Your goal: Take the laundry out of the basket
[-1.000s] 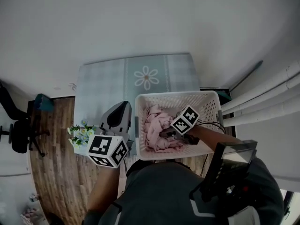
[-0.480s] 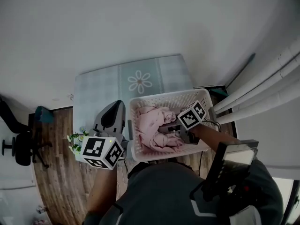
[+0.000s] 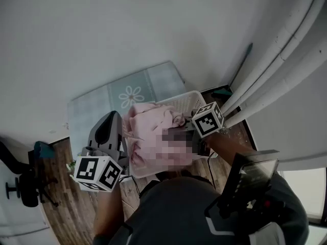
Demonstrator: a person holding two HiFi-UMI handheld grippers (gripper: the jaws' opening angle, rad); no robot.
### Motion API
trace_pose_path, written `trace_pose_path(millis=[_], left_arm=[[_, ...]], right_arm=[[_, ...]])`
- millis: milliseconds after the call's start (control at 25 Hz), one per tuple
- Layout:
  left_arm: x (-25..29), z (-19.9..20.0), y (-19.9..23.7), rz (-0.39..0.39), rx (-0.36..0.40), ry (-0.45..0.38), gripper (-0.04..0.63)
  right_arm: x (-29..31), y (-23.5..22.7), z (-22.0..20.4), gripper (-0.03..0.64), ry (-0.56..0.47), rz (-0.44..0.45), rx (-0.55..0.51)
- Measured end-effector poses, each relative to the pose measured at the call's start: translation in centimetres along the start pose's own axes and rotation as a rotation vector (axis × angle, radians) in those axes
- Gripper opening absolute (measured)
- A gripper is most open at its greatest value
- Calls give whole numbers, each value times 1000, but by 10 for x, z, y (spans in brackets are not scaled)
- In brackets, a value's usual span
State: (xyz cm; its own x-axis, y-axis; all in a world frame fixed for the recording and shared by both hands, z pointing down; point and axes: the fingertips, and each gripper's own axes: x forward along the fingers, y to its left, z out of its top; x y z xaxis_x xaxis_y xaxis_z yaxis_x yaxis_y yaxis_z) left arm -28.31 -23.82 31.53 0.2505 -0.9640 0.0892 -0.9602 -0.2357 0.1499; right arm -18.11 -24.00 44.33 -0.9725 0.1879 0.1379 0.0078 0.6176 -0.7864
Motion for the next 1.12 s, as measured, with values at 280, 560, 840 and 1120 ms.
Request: trace_pose_path(millis=[280, 560, 840, 1120], left_arm=[[1, 34, -48, -95, 10, -71, 9], [23, 71, -117, -232, 49, -118, 9], [28, 63, -116, -240, 4, -128, 9], [9, 53, -103, -147, -53, -146, 9]], right_arm=[[-48, 54, 46, 236, -199, -34, -104], [-138, 101, 80, 236, -442, -112, -190], [-154, 110, 91, 236, -509, -171, -203], [-155, 114, 89, 236, -487, -182, -204]])
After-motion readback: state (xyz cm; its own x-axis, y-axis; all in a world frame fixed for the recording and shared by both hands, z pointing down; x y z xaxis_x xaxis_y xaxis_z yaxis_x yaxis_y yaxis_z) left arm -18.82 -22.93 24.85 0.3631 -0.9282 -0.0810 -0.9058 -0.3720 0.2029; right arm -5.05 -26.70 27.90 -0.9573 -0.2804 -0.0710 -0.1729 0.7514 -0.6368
